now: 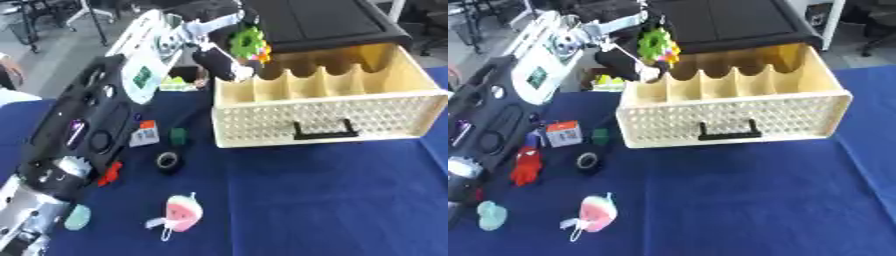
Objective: Pick up objects from table and place into drawer.
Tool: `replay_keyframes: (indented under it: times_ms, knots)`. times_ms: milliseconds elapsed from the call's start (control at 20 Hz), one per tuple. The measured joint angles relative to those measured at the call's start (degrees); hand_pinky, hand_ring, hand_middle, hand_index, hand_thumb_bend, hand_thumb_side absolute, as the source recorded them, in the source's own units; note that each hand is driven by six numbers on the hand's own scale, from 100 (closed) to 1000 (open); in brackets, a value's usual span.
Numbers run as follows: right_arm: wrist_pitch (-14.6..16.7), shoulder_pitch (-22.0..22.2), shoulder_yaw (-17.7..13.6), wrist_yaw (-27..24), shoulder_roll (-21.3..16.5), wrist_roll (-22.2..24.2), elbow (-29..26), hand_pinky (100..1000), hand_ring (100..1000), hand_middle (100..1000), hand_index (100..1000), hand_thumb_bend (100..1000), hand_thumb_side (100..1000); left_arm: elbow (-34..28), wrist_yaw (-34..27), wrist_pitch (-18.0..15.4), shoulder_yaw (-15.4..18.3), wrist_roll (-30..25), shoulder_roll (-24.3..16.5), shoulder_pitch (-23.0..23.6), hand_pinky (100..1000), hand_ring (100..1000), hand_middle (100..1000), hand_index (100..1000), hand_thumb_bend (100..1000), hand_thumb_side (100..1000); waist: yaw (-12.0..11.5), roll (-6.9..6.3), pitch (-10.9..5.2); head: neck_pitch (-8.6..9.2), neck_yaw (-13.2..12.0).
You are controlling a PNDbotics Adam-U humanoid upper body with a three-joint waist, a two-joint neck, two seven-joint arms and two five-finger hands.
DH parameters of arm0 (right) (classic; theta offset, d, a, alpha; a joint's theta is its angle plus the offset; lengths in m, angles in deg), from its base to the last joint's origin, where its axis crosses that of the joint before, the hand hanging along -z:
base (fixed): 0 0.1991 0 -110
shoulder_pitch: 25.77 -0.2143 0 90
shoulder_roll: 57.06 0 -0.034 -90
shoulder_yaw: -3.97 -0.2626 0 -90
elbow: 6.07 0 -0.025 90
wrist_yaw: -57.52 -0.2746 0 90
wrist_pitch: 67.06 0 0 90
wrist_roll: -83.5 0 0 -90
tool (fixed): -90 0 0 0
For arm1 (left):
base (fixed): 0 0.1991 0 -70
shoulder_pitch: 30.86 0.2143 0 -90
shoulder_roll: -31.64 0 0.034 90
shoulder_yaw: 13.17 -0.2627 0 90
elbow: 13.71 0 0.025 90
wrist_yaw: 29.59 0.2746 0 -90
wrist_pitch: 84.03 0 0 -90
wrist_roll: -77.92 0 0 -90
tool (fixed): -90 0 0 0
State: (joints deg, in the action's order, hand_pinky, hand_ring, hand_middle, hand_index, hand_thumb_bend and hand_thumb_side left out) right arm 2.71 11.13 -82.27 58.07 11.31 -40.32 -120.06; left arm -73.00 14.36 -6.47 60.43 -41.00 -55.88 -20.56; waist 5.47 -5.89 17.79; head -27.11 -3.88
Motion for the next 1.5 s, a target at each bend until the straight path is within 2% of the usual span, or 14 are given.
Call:
replay_keyframes:
  times_ms: [100, 150, 200, 250, 350, 550, 600, 650, 800, 950, 1500]
  knots:
    - [-0.1, 0.1, 0.0, -0.1, 0.0, -0.1, 0.0, 522, 391, 315, 612, 100, 1000, -0.1, 1.1, -0.6, 0.0, -0.2, 0.0, 0.0, 213, 529, 559, 578, 100, 259, 0.0, 0.00, 0.00, -0.02, 0.0]
    - [-0.2, 0.1, 0.0, -0.1, 0.0, -0.2, 0.0, 521, 391, 315, 611, 100, 1000, -0.1, 1.5, -0.9, 0.0, -0.4, 0.0, 0.0, 227, 538, 573, 592, 100, 333, 0.0, 0.00, 0.00, -0.03, 0.0]
    - [-0.2, 0.2, 0.0, -0.2, 0.0, -0.3, 0.0, 521, 391, 315, 611, 100, 1000, -0.2, 1.9, -1.1, 0.0, -0.6, 0.0, 0.0, 228, 537, 575, 595, 106, 342, 0.0, 0.00, 0.00, -0.04, 0.0]
    - [-0.2, 0.2, 0.0, -0.2, 0.0, -0.3, 0.0, 520, 390, 315, 610, 100, 1000, -0.1, 2.4, -1.4, 0.0, -1.0, 0.0, 0.1, 230, 522, 576, 616, 169, 428, 0.0, 0.00, 0.03, -0.06, 0.0]
    - [-0.3, 0.2, -0.1, -0.2, 0.0, -0.4, 0.0, 516, 390, 314, 609, 100, 1000, -0.2, 2.6, -2.1, 0.0, -1.9, 0.0, 0.1, 236, 507, 581, 639, 233, 512, -0.1, 0.01, 0.03, -0.21, 0.0]
    - [-0.6, 0.4, -0.2, -0.2, 0.0, -0.7, 0.0, 512, 389, 313, 608, 100, 1000, -1.4, 2.1, -3.3, 0.0, -4.4, -0.1, 0.1, 245, 501, 568, 652, 290, 596, -0.5, 0.03, 0.02, -0.63, 0.0]
    - [-0.6, 0.5, -0.2, -0.2, 0.0, -0.8, 0.0, 511, 388, 313, 607, 100, 1000, -1.8, 1.7, -3.5, -0.1, -4.9, -0.1, 0.2, 244, 498, 561, 651, 282, 594, -0.5, 0.05, 0.02, -0.77, 0.0]
    - [-0.6, 0.6, -0.2, -0.3, 0.0, -0.9, 0.0, 510, 387, 312, 606, 100, 1000, -2.1, 1.4, -3.5, -0.2, -5.4, -0.1, 0.5, 219, 475, 514, 629, 196, 540, -0.6, 0.05, 0.02, -0.90, 0.0]
    - [-0.8, 0.7, -0.2, -0.4, 0.0, -1.1, 0.0, 505, 387, 312, 606, 100, 1000, -3.1, 0.3, -3.2, -0.4, -6.2, -0.1, 0.6, 174, 435, 491, 606, 110, 503, -0.7, 0.11, 0.02, -1.03, 0.0]
    - [-1.1, 0.7, -0.2, -0.6, 0.0, -1.4, 0.0, 503, 386, 311, 605, 100, 1000, -4.5, -1.3, -2.5, -0.6, -6.7, -0.1, 0.6, 172, 441, 486, 592, 127, 531, -0.9, 0.23, 0.02, -1.05, 0.0]
    - [-1.2, 1.0, -0.2, -1.0, 0.0, -1.7, 0.0, 501, 386, 311, 604, 100, 1000, -9.1, -4.9, 0.8, -0.4, -5.6, -0.6, 0.8, 140, 415, 458, 602, 100, 514, -1.2, 0.40, -0.03, -1.53, 0.3]
